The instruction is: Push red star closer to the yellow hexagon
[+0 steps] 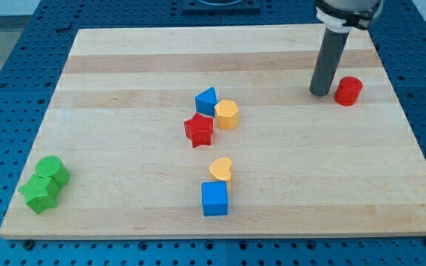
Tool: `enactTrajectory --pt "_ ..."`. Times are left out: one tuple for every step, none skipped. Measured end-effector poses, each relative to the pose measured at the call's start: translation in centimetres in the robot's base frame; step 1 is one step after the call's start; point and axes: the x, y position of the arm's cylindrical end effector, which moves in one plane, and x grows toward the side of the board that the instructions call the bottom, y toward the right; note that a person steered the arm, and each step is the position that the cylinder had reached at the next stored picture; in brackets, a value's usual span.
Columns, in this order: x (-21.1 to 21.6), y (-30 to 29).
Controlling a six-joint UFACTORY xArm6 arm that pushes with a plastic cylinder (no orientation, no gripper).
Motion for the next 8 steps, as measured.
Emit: enactTrajectory --pt "0.0 0.6" --pt "0.0 0.9" --pt "0.0 1.4" --pt "0.0 1.4" --pt "-1.1 0.9" --pt "-5.8 -2.9" --pt "-8.6 -10.7" --pt "-8.7 -20.4"
